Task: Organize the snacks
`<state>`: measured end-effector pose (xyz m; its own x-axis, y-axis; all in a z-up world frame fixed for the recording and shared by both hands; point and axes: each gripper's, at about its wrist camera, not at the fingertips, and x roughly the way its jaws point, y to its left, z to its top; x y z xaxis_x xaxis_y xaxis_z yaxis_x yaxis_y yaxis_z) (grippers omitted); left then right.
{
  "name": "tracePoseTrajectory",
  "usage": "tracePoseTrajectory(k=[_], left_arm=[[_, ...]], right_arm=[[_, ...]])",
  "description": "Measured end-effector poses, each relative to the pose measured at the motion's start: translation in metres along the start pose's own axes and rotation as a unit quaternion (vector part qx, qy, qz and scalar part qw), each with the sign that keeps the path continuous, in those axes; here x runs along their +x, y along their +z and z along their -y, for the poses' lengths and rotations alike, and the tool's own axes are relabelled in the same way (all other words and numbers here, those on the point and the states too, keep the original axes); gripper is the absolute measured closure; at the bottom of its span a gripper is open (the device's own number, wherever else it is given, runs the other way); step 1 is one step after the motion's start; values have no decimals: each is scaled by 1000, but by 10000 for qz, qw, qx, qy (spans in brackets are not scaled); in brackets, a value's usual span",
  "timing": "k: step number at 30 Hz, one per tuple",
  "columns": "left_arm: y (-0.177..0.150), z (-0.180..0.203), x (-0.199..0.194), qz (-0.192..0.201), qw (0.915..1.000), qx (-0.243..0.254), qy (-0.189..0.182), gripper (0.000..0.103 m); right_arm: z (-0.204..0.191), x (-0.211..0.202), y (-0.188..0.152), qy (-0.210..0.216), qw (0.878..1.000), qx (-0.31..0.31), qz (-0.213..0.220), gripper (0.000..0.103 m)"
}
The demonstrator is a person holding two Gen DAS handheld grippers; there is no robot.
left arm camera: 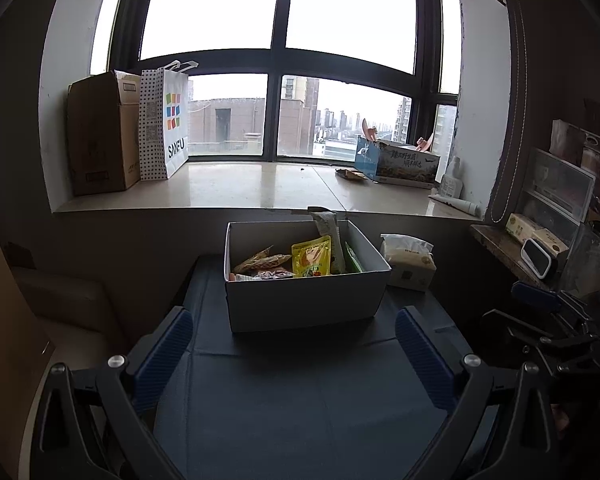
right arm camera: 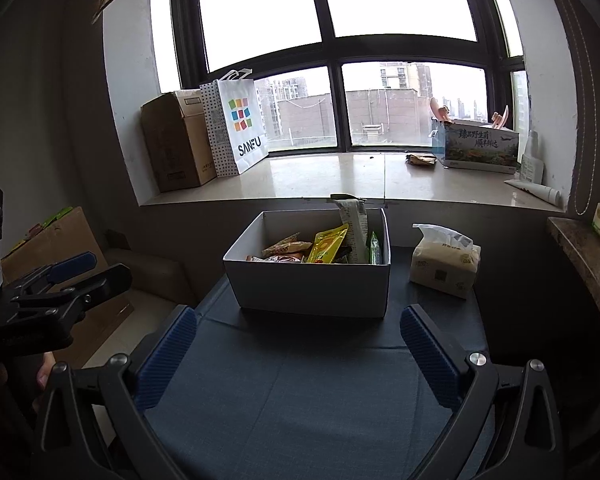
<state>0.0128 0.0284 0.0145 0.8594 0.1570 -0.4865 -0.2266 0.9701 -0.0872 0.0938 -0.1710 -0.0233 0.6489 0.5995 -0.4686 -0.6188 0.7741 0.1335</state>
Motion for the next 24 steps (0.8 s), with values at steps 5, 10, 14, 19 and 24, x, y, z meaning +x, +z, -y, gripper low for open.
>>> tracePoseTrajectory(k=[5,10,14,19,24], left_arm=[[1,-3,0,3,9999,-95,-80,0],[0,-4,0,8,10000,-71,-51,0],[-1,-3,1,-18,10000,-56,-24,0],[-1,-4,1,0,10000,-94,-28,0],[-2,-3,1,7,10000,-56,-34,0]], right_arm=[[2,0,-1,-7,10000,31,-19,0],[2,1,-3,1,10000,69,-21,0],[2,1,-3,2,10000,65,-28,0],[1,1,-3,-1,10000,73,-31,0],[1,0,-4,-7,10000,90,-22,0]])
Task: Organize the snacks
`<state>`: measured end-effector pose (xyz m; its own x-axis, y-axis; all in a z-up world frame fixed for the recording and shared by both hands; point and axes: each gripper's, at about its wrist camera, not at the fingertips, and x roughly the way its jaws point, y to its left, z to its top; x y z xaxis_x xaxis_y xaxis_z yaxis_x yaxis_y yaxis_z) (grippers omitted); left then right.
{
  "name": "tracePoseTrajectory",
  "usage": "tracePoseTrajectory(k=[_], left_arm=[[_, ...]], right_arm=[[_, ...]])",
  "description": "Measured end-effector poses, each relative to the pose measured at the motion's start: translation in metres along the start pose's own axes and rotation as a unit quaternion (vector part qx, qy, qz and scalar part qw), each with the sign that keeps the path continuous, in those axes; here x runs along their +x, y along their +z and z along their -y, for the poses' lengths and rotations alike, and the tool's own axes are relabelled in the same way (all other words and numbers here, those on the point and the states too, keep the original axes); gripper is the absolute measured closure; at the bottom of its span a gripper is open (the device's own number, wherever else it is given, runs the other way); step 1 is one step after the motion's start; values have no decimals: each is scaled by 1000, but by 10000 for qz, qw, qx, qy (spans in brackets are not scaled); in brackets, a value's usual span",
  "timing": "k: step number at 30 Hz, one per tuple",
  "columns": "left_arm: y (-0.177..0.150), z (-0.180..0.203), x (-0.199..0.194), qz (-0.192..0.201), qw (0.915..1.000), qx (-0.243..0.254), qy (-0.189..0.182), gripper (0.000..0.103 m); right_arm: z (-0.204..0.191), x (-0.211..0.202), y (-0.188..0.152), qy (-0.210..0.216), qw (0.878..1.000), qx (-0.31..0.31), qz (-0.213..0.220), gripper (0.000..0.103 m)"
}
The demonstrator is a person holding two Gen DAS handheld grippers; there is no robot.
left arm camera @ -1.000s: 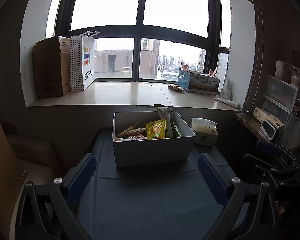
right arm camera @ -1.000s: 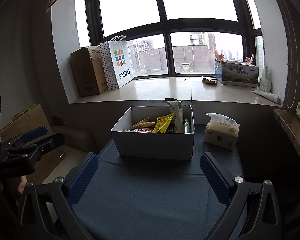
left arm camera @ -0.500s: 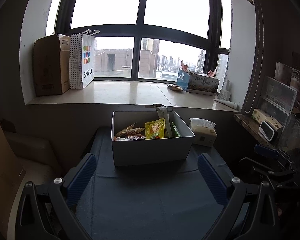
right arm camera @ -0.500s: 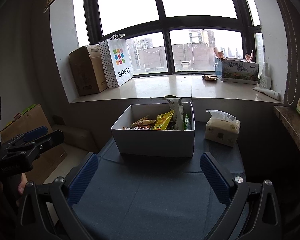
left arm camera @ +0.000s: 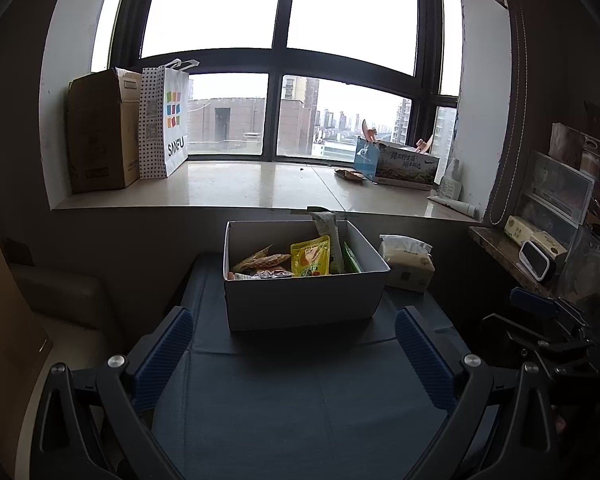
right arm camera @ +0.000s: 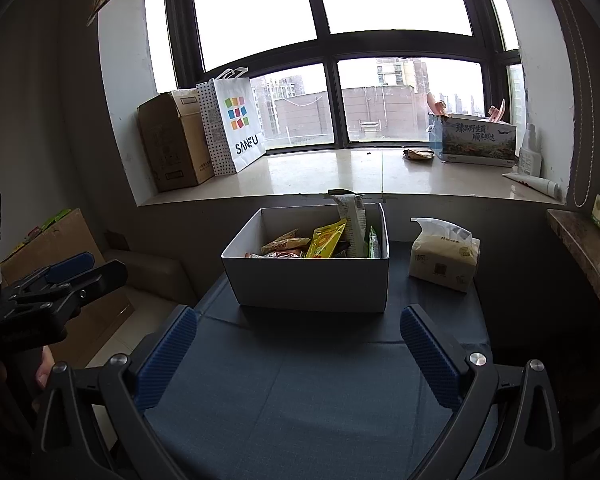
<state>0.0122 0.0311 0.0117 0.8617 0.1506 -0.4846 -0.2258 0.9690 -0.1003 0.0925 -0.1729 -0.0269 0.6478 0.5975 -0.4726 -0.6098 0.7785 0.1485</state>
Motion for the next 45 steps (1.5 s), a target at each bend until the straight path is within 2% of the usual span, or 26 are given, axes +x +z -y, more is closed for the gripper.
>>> tracePoseTrajectory(k=[45], left_arm=[[-5,5,3,-121,9999,83,-21,0]], right_arm=[[0,-1,-2,-19,10000,-33,-25,0]])
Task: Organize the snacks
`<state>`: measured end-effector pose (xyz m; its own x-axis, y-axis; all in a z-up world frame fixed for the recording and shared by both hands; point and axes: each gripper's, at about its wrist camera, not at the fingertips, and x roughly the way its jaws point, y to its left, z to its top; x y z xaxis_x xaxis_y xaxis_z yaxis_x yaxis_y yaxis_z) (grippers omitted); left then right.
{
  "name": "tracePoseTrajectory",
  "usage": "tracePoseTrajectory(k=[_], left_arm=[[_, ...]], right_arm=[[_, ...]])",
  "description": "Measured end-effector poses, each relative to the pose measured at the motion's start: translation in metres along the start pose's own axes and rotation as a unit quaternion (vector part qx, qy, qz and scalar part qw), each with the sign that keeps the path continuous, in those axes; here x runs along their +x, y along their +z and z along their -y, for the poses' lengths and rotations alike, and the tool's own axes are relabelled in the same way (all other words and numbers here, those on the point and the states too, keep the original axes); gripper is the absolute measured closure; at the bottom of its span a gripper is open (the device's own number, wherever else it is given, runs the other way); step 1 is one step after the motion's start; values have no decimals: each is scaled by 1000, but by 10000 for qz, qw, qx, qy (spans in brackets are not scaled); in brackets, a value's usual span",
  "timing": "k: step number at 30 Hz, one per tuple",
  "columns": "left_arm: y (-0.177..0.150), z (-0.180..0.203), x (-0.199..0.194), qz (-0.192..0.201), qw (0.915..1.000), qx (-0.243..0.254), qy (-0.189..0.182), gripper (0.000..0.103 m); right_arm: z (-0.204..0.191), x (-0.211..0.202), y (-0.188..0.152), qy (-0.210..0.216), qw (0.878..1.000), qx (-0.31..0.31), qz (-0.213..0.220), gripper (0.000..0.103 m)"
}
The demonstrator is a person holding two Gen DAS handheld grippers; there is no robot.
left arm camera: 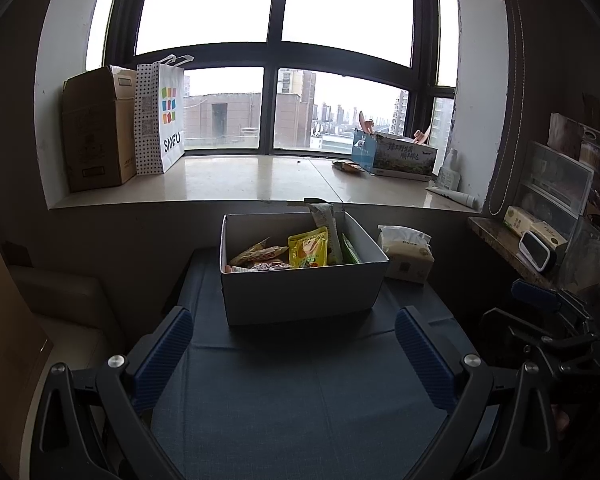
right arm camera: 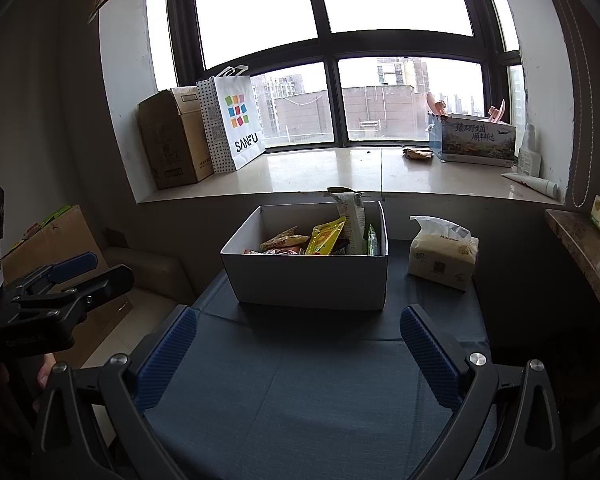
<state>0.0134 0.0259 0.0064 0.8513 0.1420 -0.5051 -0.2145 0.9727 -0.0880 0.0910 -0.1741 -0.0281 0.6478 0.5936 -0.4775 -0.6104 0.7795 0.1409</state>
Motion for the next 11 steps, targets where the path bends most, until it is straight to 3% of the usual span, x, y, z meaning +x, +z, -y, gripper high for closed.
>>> tracePoseTrajectory(k=[11], left_arm=[[0,-1,0,-7,10000,-1,-82,0]], right_arm=[[1,1,-1,-8,10000,6,-27,0]])
